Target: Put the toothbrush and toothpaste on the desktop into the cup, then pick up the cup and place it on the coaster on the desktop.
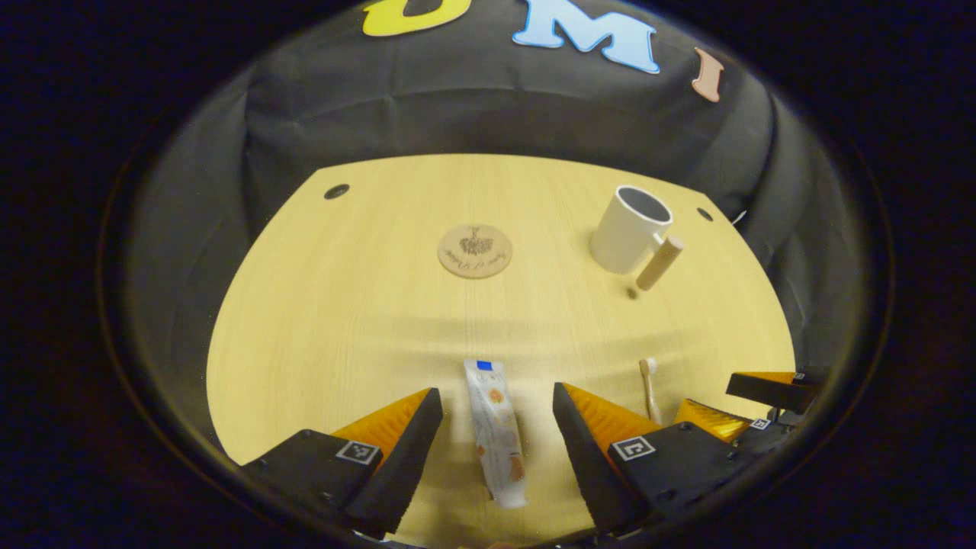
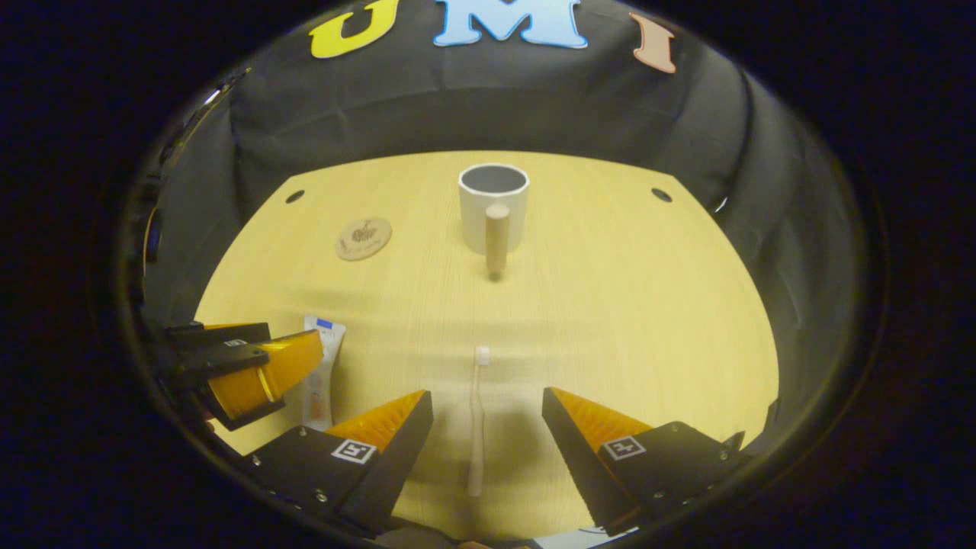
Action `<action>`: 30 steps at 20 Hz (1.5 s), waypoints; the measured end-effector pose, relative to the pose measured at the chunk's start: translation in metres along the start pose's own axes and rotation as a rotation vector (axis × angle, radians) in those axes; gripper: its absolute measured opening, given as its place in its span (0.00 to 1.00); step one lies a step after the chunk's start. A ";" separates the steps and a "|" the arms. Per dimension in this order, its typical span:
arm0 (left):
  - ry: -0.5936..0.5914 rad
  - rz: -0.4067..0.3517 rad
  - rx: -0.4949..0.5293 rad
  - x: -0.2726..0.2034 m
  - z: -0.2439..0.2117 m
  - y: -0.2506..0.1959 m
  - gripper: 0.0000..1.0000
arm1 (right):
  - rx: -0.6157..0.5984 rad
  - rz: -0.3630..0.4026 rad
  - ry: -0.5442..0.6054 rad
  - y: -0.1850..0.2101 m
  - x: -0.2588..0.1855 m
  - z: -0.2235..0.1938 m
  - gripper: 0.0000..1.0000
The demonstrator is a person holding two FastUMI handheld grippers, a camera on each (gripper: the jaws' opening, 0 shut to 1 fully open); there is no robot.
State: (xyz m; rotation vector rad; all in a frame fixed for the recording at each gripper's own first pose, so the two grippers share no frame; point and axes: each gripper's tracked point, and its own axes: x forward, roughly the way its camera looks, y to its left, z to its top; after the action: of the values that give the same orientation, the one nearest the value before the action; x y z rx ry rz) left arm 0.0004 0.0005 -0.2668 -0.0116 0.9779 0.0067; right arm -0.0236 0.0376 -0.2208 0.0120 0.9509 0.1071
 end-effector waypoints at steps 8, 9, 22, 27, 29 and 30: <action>0.202 0.010 0.010 0.033 -0.039 0.008 0.95 | -0.009 0.029 0.269 0.005 0.035 -0.039 0.84; 0.223 0.013 0.005 0.036 -0.045 0.009 0.95 | -0.001 0.037 0.291 0.007 0.037 -0.041 0.83; 0.284 0.053 0.048 0.041 -0.058 0.007 0.61 | -0.065 -0.005 0.367 0.000 0.043 -0.049 0.28; 0.269 0.037 0.058 0.040 -0.056 0.008 0.50 | -0.099 0.033 0.353 0.002 0.037 -0.044 0.10; 0.258 0.025 0.048 0.040 -0.055 0.009 0.48 | -0.097 0.046 0.341 0.003 0.039 -0.045 0.05; 0.230 0.051 0.036 0.039 -0.050 0.015 0.48 | -0.101 0.052 0.332 0.003 0.040 -0.046 0.05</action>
State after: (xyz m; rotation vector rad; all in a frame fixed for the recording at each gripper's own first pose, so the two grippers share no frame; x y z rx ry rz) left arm -0.0193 0.0147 -0.3270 0.0470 1.2075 0.0356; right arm -0.0377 0.0423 -0.2800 -0.0761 1.2758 0.2096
